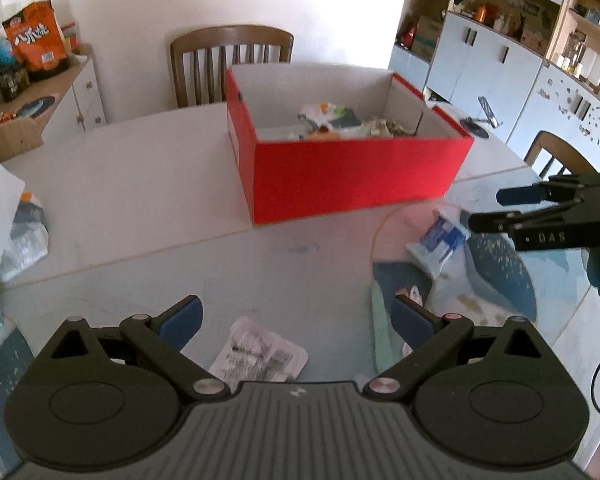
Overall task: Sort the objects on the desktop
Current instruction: 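Withdraw both grippers from the box toward the blue bar and white wrapper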
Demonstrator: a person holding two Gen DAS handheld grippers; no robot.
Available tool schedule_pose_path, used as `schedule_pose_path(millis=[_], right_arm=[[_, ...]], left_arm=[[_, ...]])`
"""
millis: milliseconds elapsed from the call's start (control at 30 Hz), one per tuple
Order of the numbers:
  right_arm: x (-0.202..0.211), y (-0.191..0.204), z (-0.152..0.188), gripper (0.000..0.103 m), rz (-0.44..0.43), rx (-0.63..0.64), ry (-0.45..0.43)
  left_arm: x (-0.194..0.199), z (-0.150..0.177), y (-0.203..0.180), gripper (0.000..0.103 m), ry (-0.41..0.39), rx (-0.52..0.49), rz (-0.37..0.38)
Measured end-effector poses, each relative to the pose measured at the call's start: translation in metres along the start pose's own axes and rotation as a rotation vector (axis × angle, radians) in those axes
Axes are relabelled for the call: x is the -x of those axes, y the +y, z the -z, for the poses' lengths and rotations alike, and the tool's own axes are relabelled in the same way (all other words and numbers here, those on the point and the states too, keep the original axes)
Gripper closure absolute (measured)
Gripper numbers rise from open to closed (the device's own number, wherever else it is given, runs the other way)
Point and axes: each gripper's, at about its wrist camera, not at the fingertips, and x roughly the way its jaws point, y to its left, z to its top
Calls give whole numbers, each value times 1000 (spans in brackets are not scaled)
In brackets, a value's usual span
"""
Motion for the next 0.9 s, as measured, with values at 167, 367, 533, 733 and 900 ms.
schedule_pose_path(millis=[167, 367, 533, 733, 900], right_arm=[[-9, 2, 9, 37, 7, -14, 22], [-17, 2, 18, 37, 18, -33, 44], [-22, 2, 27, 37, 28, -47, 65], [-27, -3, 34, 37, 40, -62, 85], [-32, -5, 39, 37, 46, -68, 99]], left_arm=[[-10, 19, 13, 2, 29, 0, 12], [-25, 37, 22, 2, 64, -7, 34], [-38, 46, 25, 2, 77, -40, 14], [-49, 56, 34, 2, 97, -25, 0], [-51, 61, 38, 2, 76, -25, -24]])
